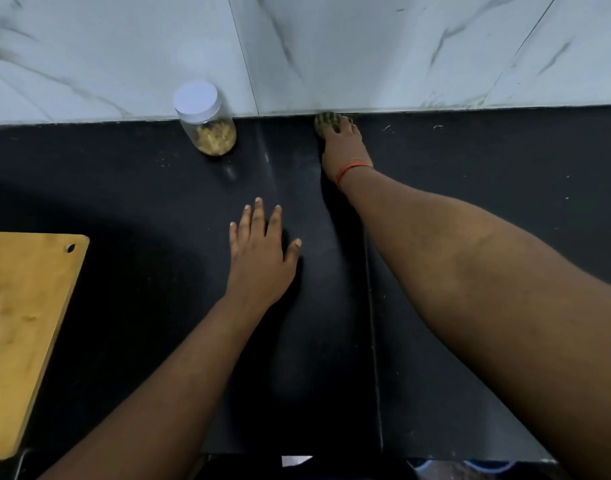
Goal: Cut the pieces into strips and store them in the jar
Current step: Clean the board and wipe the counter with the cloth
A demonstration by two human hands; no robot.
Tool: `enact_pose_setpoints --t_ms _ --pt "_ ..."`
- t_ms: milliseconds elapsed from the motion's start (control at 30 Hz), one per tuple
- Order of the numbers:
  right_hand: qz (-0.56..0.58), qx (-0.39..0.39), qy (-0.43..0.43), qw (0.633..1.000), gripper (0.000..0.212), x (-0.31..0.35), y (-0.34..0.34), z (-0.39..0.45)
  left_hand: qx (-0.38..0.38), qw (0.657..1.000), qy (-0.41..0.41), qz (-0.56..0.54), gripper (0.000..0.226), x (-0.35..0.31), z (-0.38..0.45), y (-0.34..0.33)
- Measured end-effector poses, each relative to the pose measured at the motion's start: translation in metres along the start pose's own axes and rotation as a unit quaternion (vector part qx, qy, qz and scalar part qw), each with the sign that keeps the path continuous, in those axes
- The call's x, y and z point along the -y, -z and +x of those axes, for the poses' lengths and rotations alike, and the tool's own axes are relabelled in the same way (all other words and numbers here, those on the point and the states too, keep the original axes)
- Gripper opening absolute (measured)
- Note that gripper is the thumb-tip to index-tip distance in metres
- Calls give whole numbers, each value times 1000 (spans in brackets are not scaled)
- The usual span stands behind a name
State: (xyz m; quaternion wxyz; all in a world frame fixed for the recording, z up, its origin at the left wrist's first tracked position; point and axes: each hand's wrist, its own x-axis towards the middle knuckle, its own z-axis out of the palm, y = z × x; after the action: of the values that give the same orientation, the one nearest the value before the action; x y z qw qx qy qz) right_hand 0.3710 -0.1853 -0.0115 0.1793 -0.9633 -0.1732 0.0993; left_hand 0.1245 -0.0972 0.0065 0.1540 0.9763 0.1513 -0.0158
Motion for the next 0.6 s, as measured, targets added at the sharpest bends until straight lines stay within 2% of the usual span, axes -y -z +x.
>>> enact_pose_setpoints --t_ms 167,267,367,467,600 --pt "76 -56 42 995 60 -15 19 -29 -5 1000 6 0 69 2 -8 2" --pt "115 -105 46 987 63 -26 22 -87 -9 1000 -3 -8 68 -2 -12 1" --pt "129 -119 6 985 61 -38 13 -158 -4 1000 -13 -3 68 -6 -15 -4" --pt "103 -109 5 989 55 -44 1 -205 6 1000 -3 13 68 -8 -18 -9" --pt "15 -72 68 995 56 -56 -8 -197 21 1000 -6 20 68 -12 -19 -12"
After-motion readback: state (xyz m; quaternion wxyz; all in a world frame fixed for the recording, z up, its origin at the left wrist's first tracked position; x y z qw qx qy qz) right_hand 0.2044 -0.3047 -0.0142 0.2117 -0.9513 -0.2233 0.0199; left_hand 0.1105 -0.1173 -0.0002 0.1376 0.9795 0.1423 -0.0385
